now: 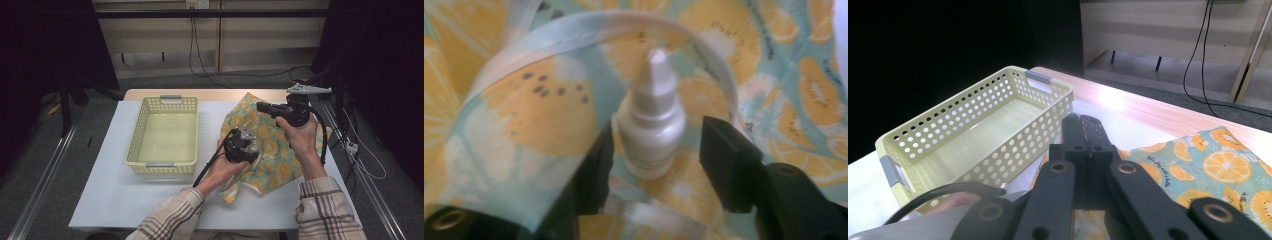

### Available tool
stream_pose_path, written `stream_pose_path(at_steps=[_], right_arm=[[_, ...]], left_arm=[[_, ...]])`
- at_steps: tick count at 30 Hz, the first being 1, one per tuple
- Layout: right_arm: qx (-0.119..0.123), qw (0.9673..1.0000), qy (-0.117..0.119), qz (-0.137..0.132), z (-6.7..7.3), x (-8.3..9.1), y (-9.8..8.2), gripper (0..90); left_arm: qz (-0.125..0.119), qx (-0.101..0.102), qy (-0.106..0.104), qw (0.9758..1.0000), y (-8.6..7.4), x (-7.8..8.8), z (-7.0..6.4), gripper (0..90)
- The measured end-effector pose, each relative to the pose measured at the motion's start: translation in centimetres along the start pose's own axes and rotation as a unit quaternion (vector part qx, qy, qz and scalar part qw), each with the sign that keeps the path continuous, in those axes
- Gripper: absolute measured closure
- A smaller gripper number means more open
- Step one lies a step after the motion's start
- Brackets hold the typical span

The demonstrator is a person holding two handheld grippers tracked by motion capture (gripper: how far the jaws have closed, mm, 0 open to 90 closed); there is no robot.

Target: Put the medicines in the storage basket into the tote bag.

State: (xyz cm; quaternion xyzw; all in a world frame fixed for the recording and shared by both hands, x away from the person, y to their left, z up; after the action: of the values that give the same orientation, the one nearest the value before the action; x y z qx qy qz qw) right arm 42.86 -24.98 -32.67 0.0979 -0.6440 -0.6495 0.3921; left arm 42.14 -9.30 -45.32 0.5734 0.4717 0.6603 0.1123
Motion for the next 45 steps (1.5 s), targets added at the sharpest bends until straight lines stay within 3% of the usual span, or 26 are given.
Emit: stream_pose_path(at_steps=[2,3,4,7,14,20,28,29,39,40,45], right_arm=[[-0.002,1.0000,-0.001,-0.002,0.0,0.0,0.0,90.0],[-0.002,1.0000,-0.001,-0.002,0.0,0.0,0.0,90.0],[-0.002,1.0000,-0.001,-0.002,0.0,0.0,0.0,90.0],[-0.003,1.0000,-0.001,-0.003,-0.1,0.1,-0.1,90.0],[-0.002,1.0000,-0.004,-0.008,-0.1,0.5,0.1,90.0],[-0.004,0.9999,-0.006,-0.013,-0.1,0.7,0.2,90.0],[-0.002,0.9999,-0.008,-0.015,-0.1,1.0,0.2,90.0],[-0.003,0.9998,-0.009,-0.015,-0.1,1.0,0.2,90.0],[-0.002,0.9998,-0.012,-0.013,-0.2,1.4,0.0,90.0],[-0.002,0.9999,-0.011,-0.012,-0.2,1.4,0.0,90.0],[-0.006,0.9999,-0.010,-0.011,-0.4,1.5,-0.1,90.0]], left_arm=[[-0.003,-0.001,-0.007,1.0000,0.1,0.7,-0.1,37.7],[-0.002,-0.004,0.000,1.0000,0.2,1.1,-0.3,35.7],[-0.009,-0.008,-0.014,0.9998,0.2,1.4,-0.4,34.1],[-0.012,-0.015,-0.020,0.9996,0.0,2.5,-0.8,30.1],[-0.015,-0.033,-0.024,0.9991,-1.4,5.2,-1.6,24.6],[-0.014,-0.028,-0.021,0.9993,-2.4,7.0,-1.6,22.6],[-0.004,-0.011,-0.010,0.9999,-4.2,7.8,-1.1,26.7],[0.002,-0.018,-0.010,0.9998,-4.3,7.9,-1.0,27.5],[0.012,-0.015,-0.008,0.9998,-6.0,7.8,-1.4,33.8],[0.013,-0.012,0.000,0.9998,-6.1,7.8,-1.4,33.8],[0.009,-0.001,-0.009,0.9999,-6.7,7.7,-1.1,34.3]])
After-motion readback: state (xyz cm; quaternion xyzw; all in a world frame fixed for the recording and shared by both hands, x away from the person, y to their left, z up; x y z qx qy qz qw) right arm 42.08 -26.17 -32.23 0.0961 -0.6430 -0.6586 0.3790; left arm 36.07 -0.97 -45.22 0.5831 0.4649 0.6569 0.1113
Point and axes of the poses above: each handheld gripper's, and its own axes: x roughly backward along the jaws, y roughly out of its top, z roughly to its left, the point moved 2 cm from there along -x, roughly forward along the jaws, and after that the axes turned 5 degrees about x, right-handed, at the moved point
